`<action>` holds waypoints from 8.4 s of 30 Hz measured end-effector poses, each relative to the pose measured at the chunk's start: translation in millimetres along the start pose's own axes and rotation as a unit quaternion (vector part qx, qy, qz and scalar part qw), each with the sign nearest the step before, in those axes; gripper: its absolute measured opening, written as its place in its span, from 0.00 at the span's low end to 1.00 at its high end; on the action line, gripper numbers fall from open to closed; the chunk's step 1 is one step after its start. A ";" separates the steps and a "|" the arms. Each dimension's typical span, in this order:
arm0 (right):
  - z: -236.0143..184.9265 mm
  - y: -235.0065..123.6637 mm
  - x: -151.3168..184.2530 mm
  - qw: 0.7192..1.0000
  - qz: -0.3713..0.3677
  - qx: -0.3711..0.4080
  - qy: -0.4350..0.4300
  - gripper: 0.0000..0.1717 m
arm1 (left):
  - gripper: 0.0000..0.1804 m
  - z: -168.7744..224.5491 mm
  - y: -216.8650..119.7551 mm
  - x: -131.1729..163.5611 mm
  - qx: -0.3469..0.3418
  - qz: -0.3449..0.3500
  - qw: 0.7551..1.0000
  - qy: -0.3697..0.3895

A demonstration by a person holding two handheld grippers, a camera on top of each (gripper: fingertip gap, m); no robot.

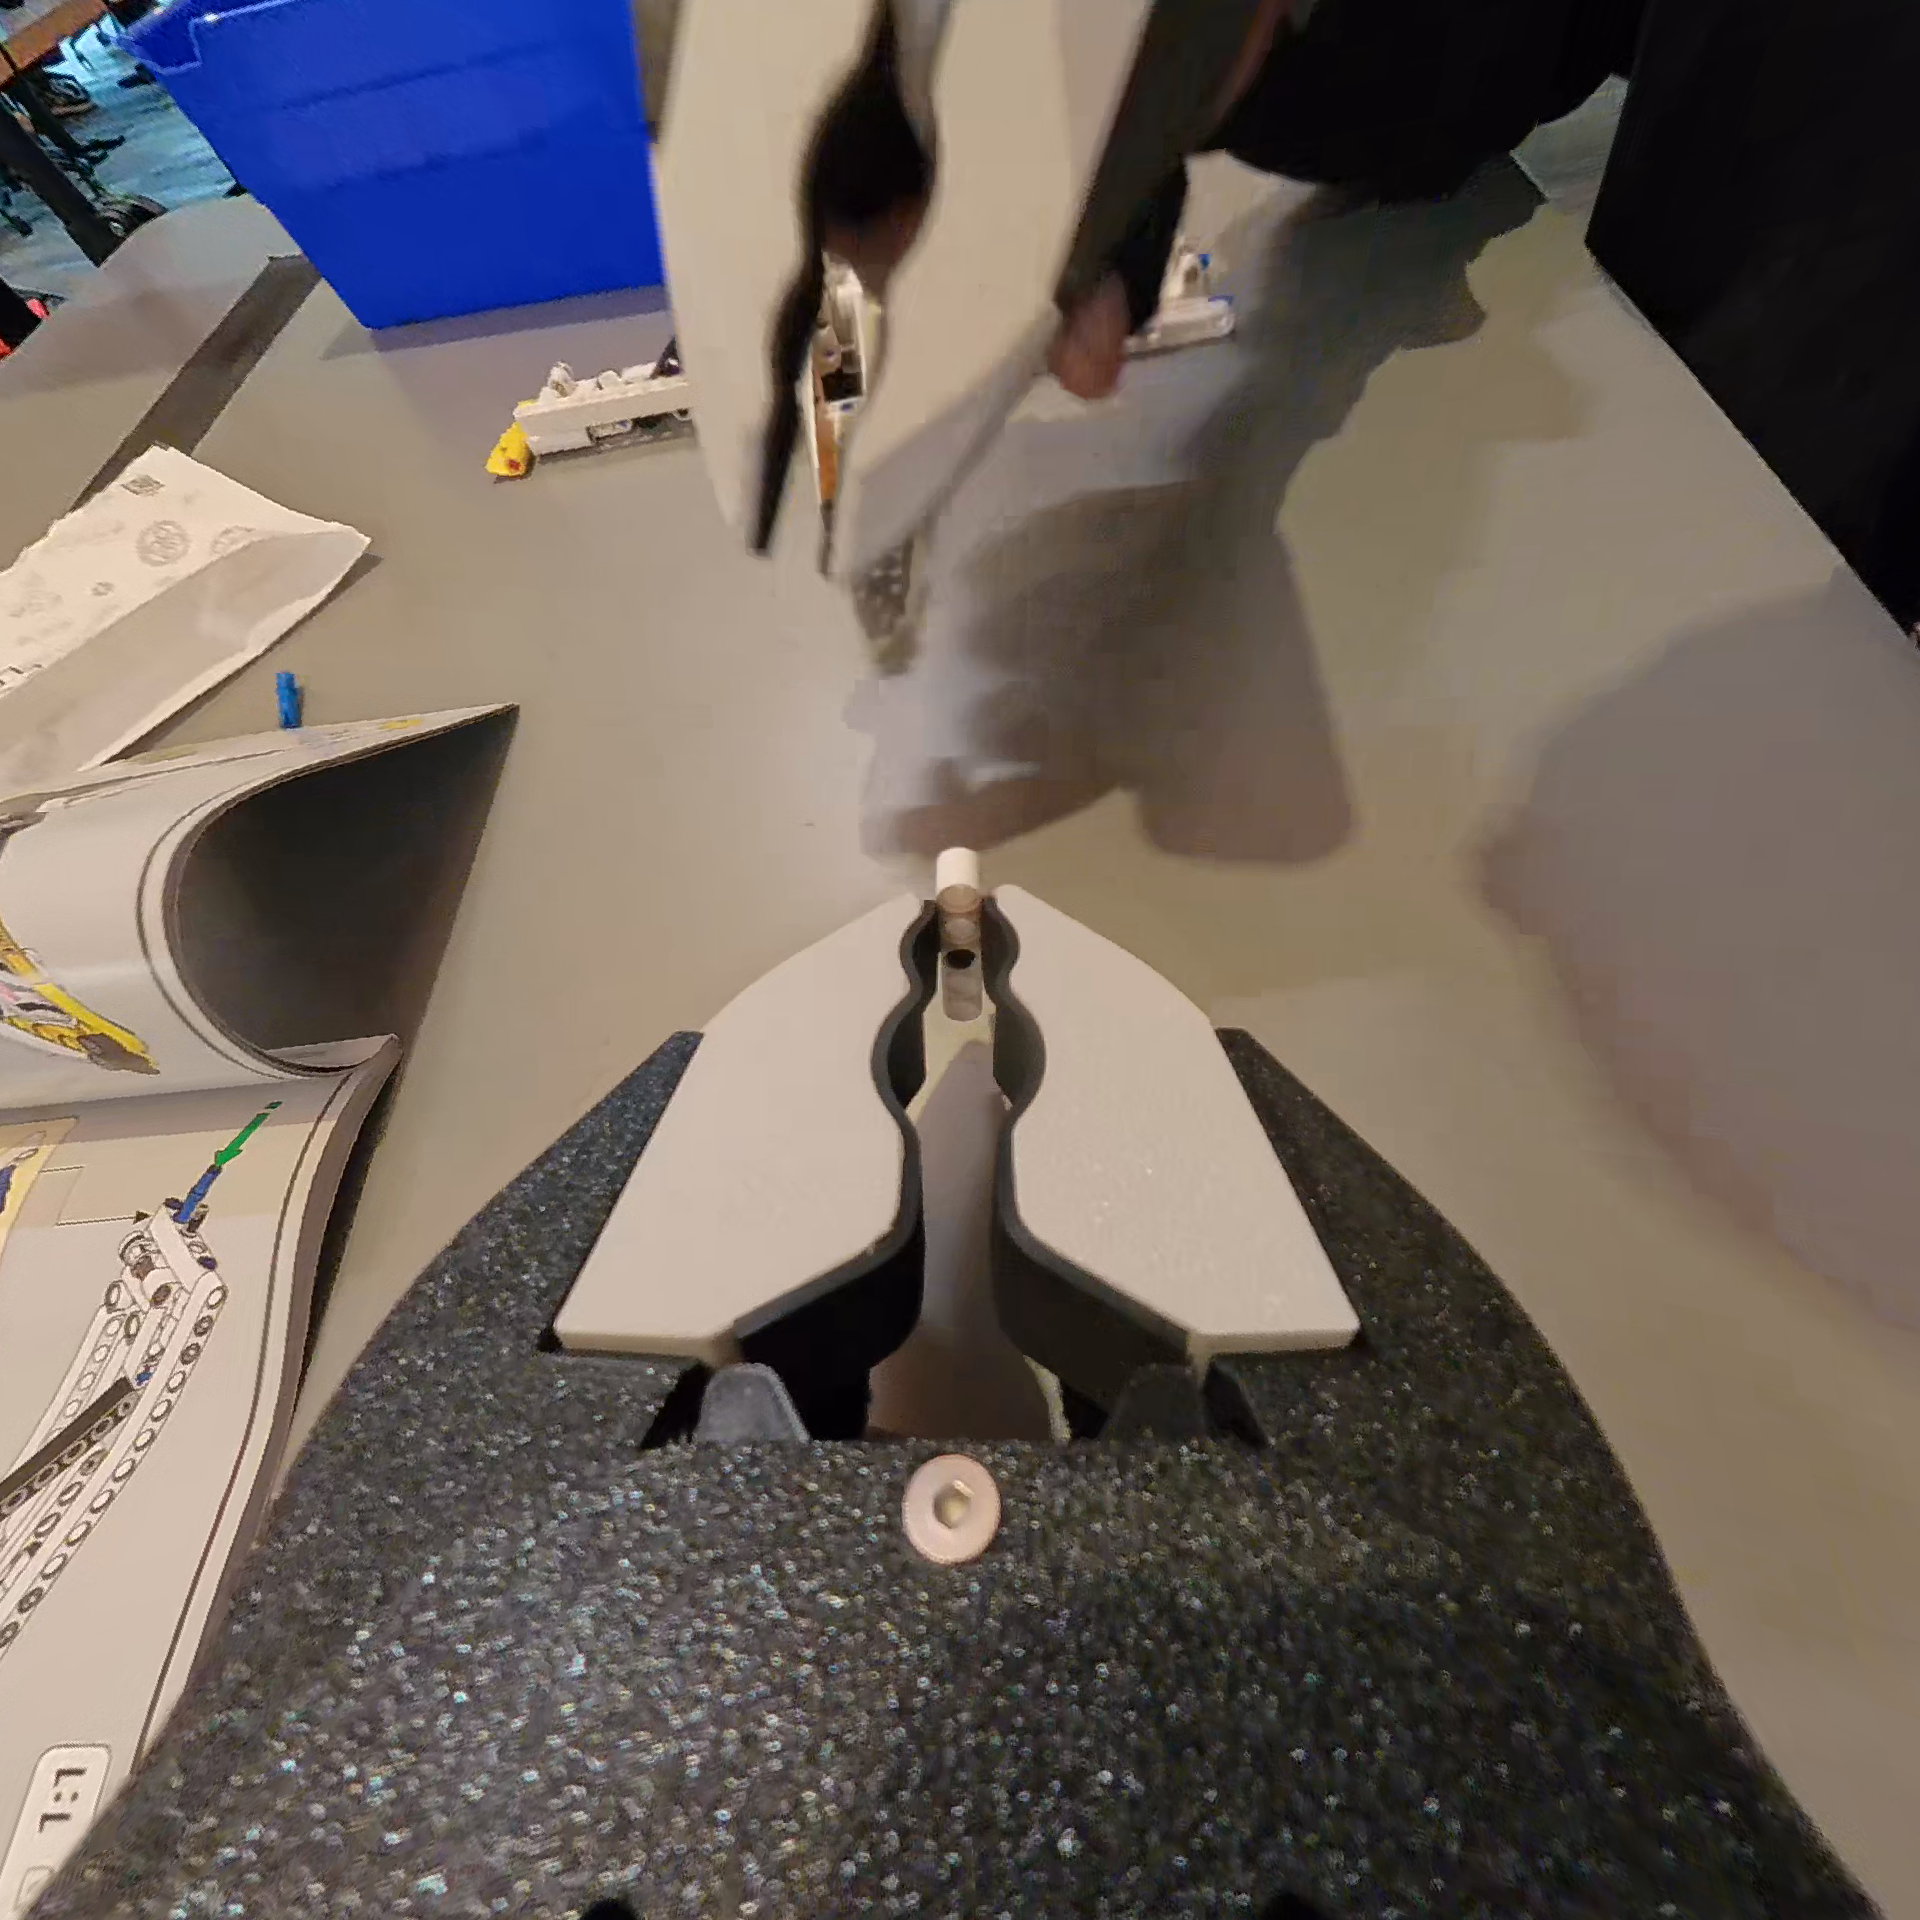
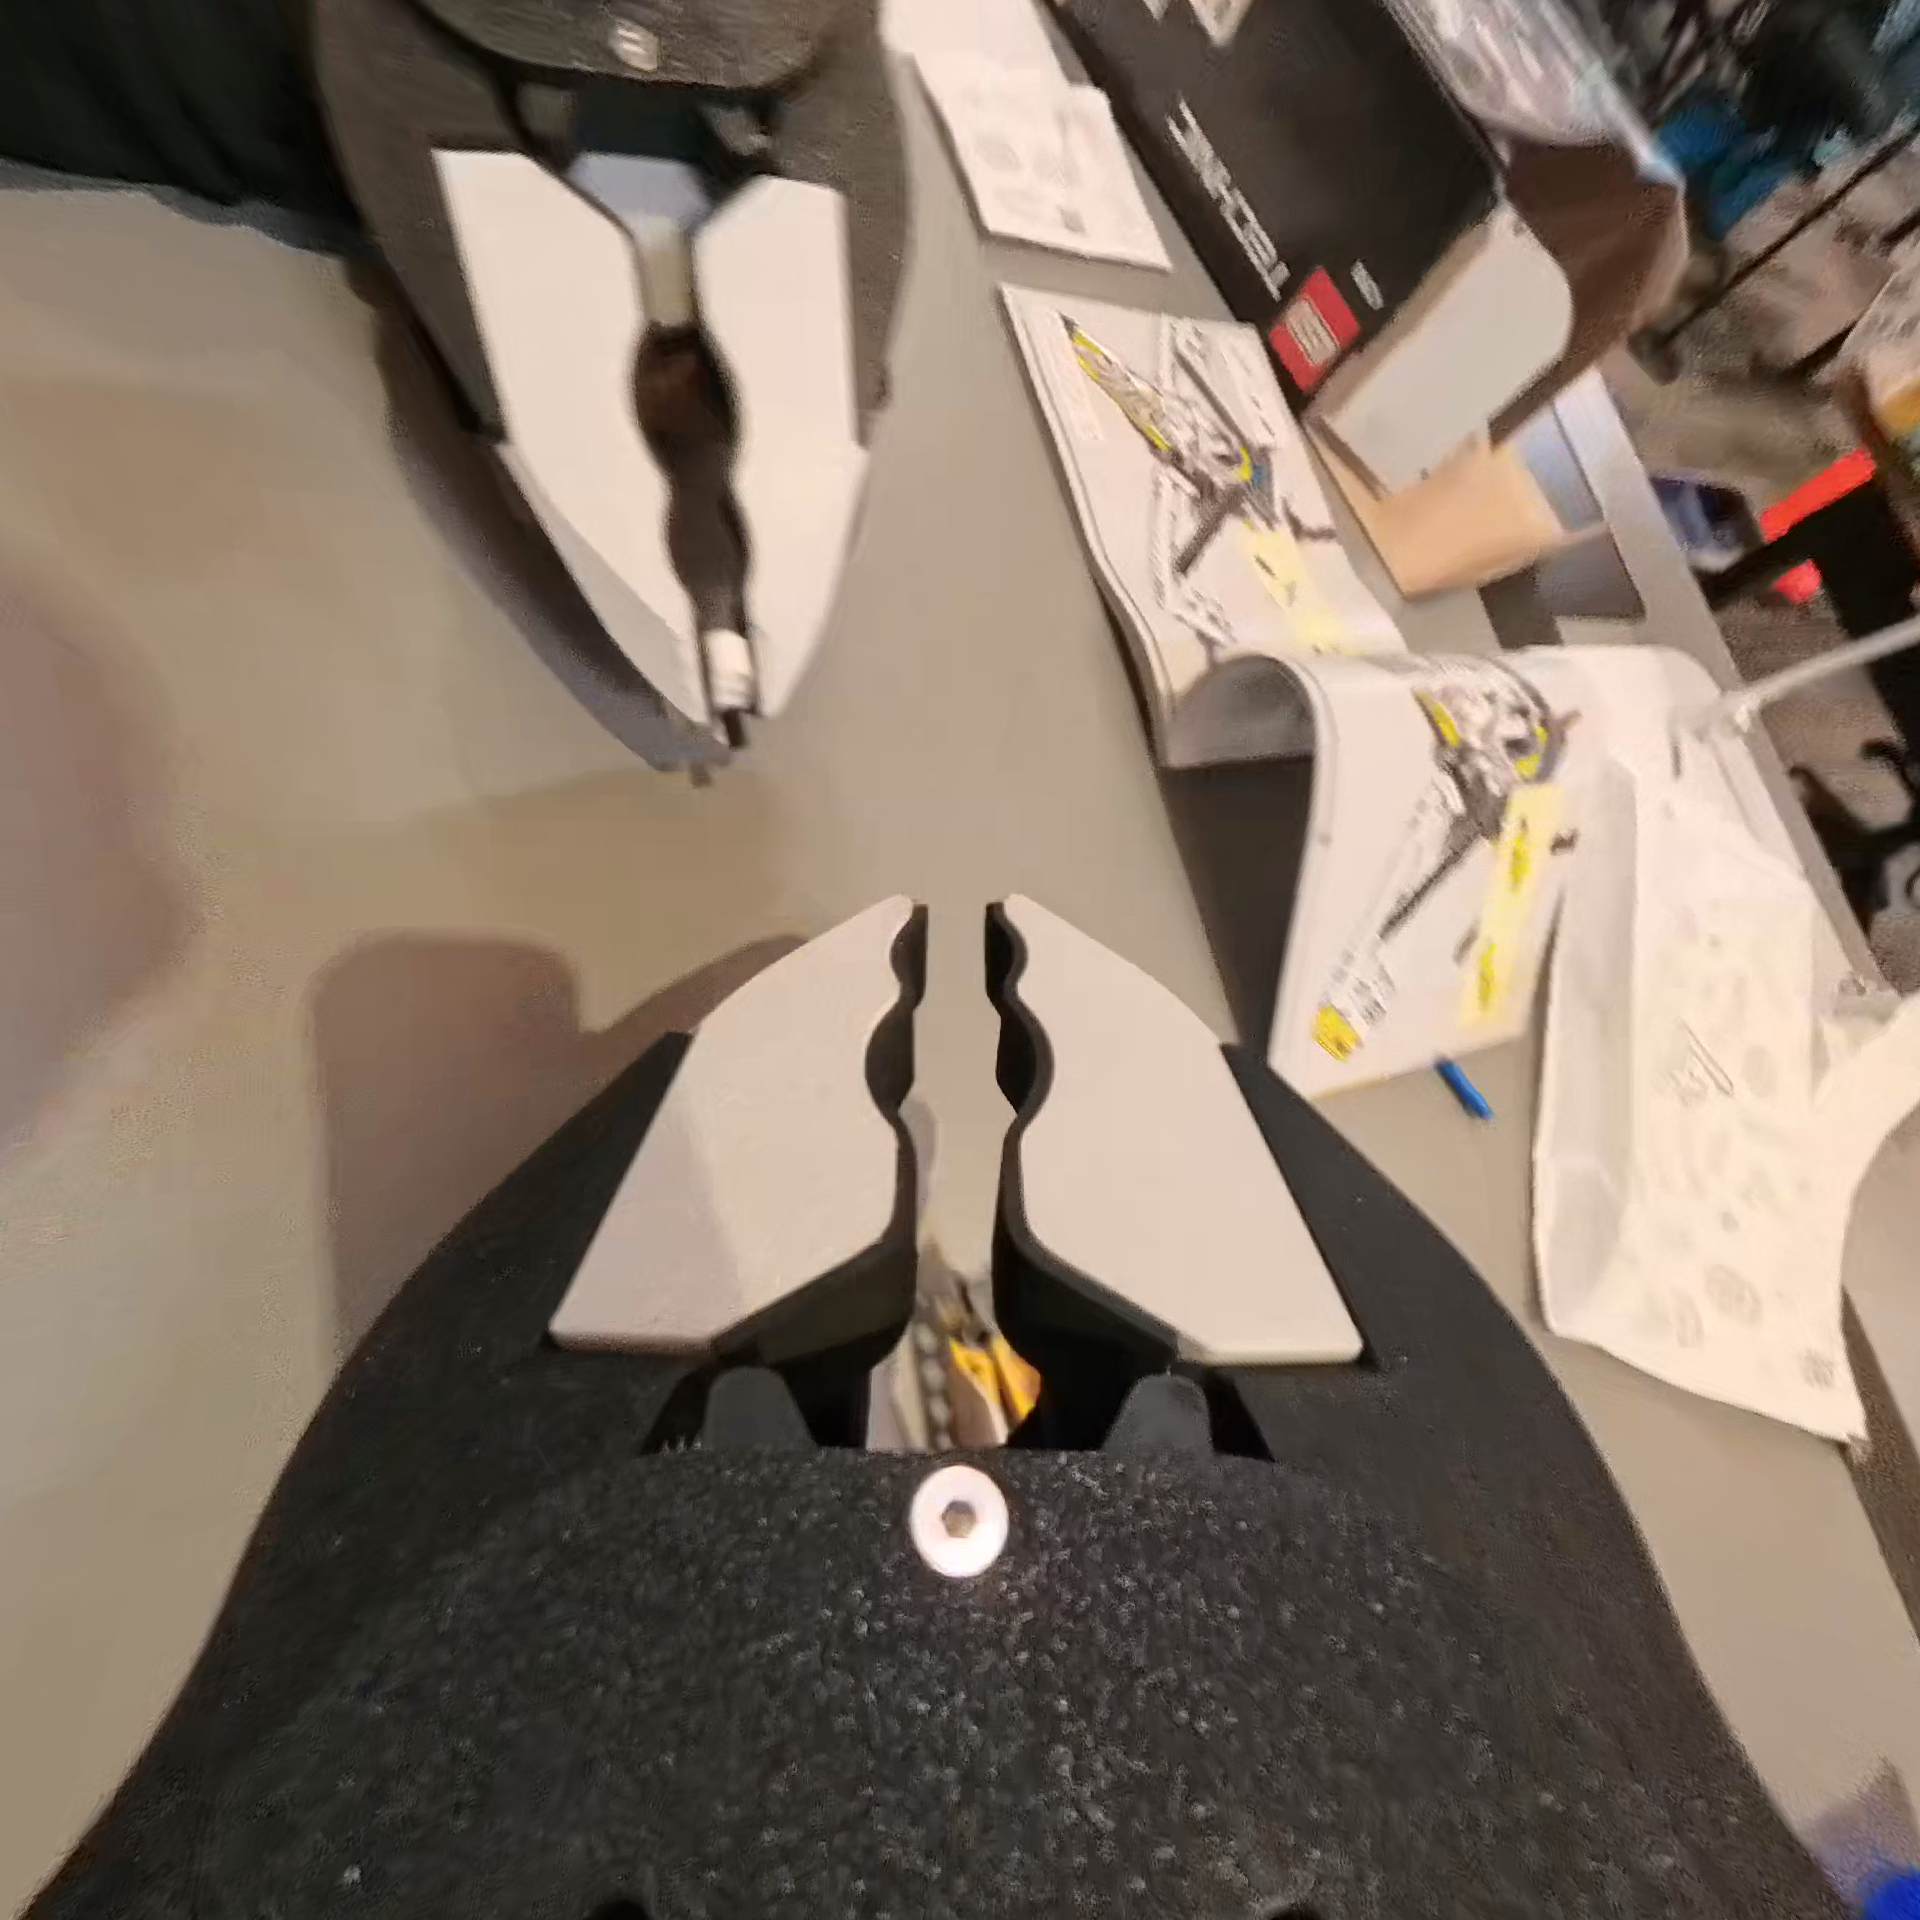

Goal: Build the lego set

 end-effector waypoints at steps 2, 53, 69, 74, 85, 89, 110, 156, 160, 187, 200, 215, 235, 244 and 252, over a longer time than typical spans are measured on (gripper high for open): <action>24.7 -14.9 6.5 0.999 -0.030 0.003 0.016 0.06 | 0.04 -1.8 -0.2 0.2 -0.005 -0.001 1.000 -0.006; -12.3 28.5 -11.2 0.996 -0.014 0.023 -0.085 0.03 | 0.14 -26.8 -6.0 -15.5 -0.022 0.065 0.960 -0.272; -23.3 33.1 -25.3 0.989 0.041 0.058 -0.133 0.03 | 0.00 -21.6 -2.3 -21.5 0.028 0.106 0.936 -0.334; -23.3 27.3 -35.6 0.987 0.113 0.044 -0.101 0.03 | 0.00 -19.4 -8.8 -30.9 0.053 0.141 0.930 -0.336; -10.7 19.4 -47.3 0.962 0.133 0.163 -0.173 0.03 | 0.03 -30.3 -20.3 -45.0 0.026 0.201 0.924 -0.325; -8.4 16.8 -50.9 0.955 0.144 0.192 -0.174 0.03 | 0.03 -30.4 -24.6 -50.9 0.031 0.222 0.922 -0.316; 75.7 -21.6 -75.2 0.745 0.471 0.057 0.469 0.03 | 0.00 -26.3 -4.6 -105.7 0.049 0.495 0.786 -0.368; 24.6 10.7 -32.6 0.984 0.126 0.127 -0.011 0.03 | 0.05 -53.0 0.0 -57.7 -0.076 0.224 0.921 -0.310; 20.8 12.1 -32.9 0.984 0.118 0.129 -0.030 0.03 | 0.04 -50.5 5.7 -54.5 -0.064 0.215 0.917 -0.331; 8.5 -5.6 -50.6 0.964 0.260 0.054 -0.004 0.03 | 0.02 -35.6 -7.4 -68.7 0.136 0.320 0.817 -0.460; 6.6 -5.1 -50.1 0.966 0.255 0.044 -0.001 0.03 | 0.02 -33.6 -5.8 -69.6 0.136 0.319 0.822 -0.452; -10.6 -0.3 -32.5 0.973 0.199 0.001 0.115 0.03 | 0.10 -113.6 -85.0 -74.1 -0.356 0.306 0.883 -0.011; -39.0 -0.3 -15.5 0.974 0.159 -0.045 0.158 0.03 | 0.23 -19.7 -9.9 29.9 -0.009 -0.224 0.959 -0.176; -35.6 3.0 -4.7 0.973 0.135 -0.038 0.184 0.03 | 0.04 -7.3 0.3 36.4 -0.089 -0.274 0.947 -0.145; -11.7 -1.2 -2.6 0.947 0.155 0.011 0.283 0.03 | 0.04 -20.6 21.7 -4.8 -0.250 -0.073 0.946 -0.193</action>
Point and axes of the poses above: each gripper's, where its closed fingertips meet, y out along the fingers, x out of its underside, z = x × y across the jaws, the point moved 2 cm from there along -y, back along the fingers, and after that the axes turned 5 degrees about z, right-handed, at the moved point
